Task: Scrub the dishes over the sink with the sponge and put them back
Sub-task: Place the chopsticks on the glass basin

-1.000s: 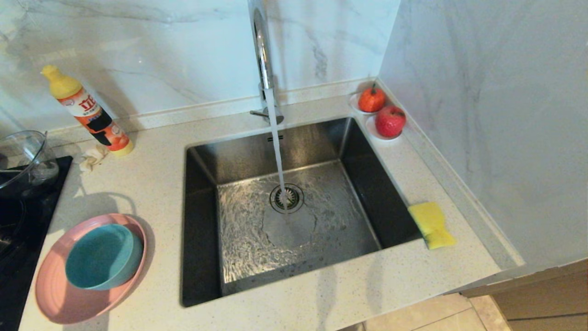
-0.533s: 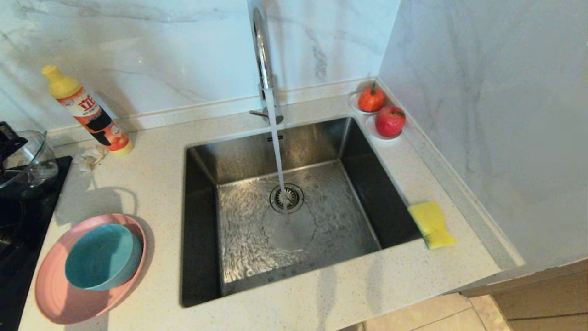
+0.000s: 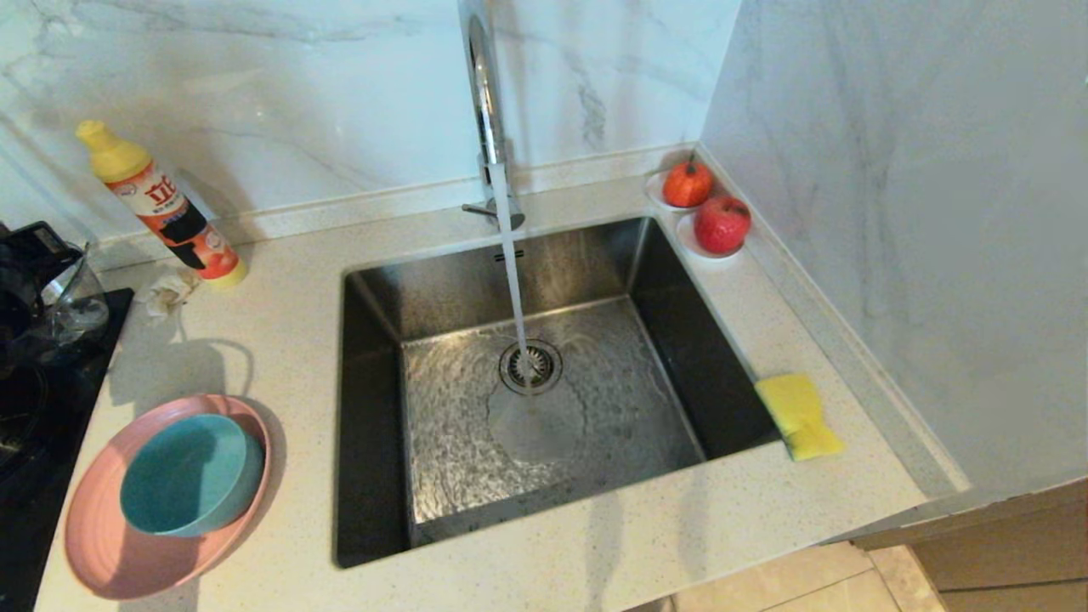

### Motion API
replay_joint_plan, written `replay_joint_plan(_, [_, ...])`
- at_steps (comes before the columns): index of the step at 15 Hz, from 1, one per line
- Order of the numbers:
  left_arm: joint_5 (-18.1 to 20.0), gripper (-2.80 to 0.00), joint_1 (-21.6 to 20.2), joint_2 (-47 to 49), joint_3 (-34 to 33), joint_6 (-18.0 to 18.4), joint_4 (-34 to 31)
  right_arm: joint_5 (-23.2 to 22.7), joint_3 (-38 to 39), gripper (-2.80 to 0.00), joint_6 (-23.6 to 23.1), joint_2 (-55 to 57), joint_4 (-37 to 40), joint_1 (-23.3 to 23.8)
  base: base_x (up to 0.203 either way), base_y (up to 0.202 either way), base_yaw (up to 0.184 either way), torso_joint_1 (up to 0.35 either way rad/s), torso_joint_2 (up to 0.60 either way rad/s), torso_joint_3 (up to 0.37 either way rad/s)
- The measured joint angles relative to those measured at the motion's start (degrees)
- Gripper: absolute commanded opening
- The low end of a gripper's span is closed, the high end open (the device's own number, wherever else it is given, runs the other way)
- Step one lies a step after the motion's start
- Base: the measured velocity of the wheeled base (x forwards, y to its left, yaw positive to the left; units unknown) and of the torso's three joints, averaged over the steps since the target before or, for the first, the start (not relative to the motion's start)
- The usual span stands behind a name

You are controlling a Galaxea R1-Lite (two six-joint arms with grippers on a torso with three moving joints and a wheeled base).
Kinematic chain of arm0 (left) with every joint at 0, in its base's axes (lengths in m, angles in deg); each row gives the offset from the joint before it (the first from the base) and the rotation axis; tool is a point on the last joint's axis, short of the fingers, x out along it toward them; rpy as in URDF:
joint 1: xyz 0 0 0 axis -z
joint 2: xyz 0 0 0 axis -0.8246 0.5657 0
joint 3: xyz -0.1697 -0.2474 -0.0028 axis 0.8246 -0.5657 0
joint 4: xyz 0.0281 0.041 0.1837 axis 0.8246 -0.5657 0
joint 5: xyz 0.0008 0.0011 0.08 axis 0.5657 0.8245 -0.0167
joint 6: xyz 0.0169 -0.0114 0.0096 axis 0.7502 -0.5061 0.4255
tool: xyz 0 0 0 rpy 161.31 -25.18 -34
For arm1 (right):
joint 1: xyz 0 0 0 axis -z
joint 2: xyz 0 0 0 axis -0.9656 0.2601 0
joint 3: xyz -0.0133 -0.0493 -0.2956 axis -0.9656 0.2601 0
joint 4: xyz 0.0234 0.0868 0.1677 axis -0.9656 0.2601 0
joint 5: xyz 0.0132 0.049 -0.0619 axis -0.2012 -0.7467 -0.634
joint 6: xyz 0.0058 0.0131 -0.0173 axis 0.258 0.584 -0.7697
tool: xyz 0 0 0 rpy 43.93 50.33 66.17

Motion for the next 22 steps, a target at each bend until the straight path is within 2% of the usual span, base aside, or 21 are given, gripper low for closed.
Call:
replay_joint_plan(4, [0.0, -2.8, -0.1, 2.4, 2.1, 0.0, 0.0, 0.0, 0.0, -2.8, 0.0, 0.0, 0.0, 0.0, 0.0, 0.0, 0.0, 0.0, 0.0, 0.0])
replay_joint_plan(12, [-0.9, -2.8, -0.1, 3.2, 1.4, -0.8, -0.9, 0.0, 0.0, -2.8, 0.0, 0.0, 0.0, 0.0, 0.0, 0.0, 0.0, 0.0, 0.0, 0.0])
replay_joint_plan(13, [-0.9, 0.0, -0.1, 3.1, 1.3, -0.7, -0.9, 0.0, 0.0, -2.8, 0.0, 0.0, 0.0, 0.0, 0.0, 0.0, 0.0, 0.0, 0.0, 0.0])
replay_joint_plan(22, [-0.8, 0.0, -0.3, 0.0, 2.6, -0.7, -1.0, 0.0, 0.0, -2.8, 0.0, 0.0, 0.0, 0.0, 0.0, 0.0, 0.0, 0.0, 0.0, 0.0])
